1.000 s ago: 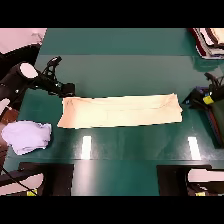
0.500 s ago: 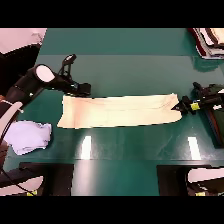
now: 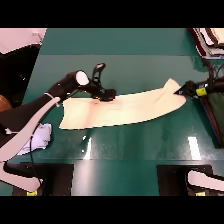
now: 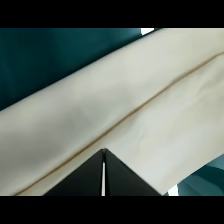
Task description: Fold the shirts.
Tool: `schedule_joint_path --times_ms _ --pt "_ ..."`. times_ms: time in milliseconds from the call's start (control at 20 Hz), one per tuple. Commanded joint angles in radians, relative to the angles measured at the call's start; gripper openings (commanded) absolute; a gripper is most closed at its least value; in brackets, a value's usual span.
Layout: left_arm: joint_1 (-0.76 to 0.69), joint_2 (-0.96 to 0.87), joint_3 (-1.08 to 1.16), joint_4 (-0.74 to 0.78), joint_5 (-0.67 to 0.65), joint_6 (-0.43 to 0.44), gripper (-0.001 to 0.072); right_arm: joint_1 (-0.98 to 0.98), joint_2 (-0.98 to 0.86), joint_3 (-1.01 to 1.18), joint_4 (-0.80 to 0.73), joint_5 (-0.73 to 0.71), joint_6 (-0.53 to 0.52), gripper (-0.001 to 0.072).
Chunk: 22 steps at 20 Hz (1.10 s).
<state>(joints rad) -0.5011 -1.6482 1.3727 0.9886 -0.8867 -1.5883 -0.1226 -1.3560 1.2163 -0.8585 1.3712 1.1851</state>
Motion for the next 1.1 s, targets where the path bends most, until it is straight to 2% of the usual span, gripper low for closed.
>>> schedule_joint_path --times_ms 0,150,500,650,750,850,1050 --pt "-0.062 -0.087 0.062 -0.012 -0.008 0.000 0.0024 0.106 0.070 0.154 0.004 0.061 0.084 0.0014" --pt "-0.085 -0.103 0.063 -0.012 -0.022 0.019 0.0023 0.202 0.072 0.272 0.004 0.071 0.134 0.0014" --pt "-0.108 -0.106 0.063 -0.002 0.001 0.024 0.0023 0.444 -0.006 0.464 0.005 0.067 0.173 0.0014" --pt "-0.101 -0.103 0.063 0.050 -0.002 0.024 0.0024 0.531 -0.044 0.513 0.005 0.035 0.187 0.0015" --pt "-0.058 -0.077 0.064 0.066 -0.046 0.016 0.0023 0.583 -0.066 0.535 0.007 0.017 0.187 0.0014" --pt "0.024 -0.005 0.065 0.103 -0.092 0.017 0.0024 0.645 -0.100 0.550 0.076 -0.022 0.186 0.0015" --pt "0.245 0.225 0.065 0.270 -0.166 0.018 0.0024 0.827 -0.197 0.550 0.160 -0.188 0.139 0.0016"
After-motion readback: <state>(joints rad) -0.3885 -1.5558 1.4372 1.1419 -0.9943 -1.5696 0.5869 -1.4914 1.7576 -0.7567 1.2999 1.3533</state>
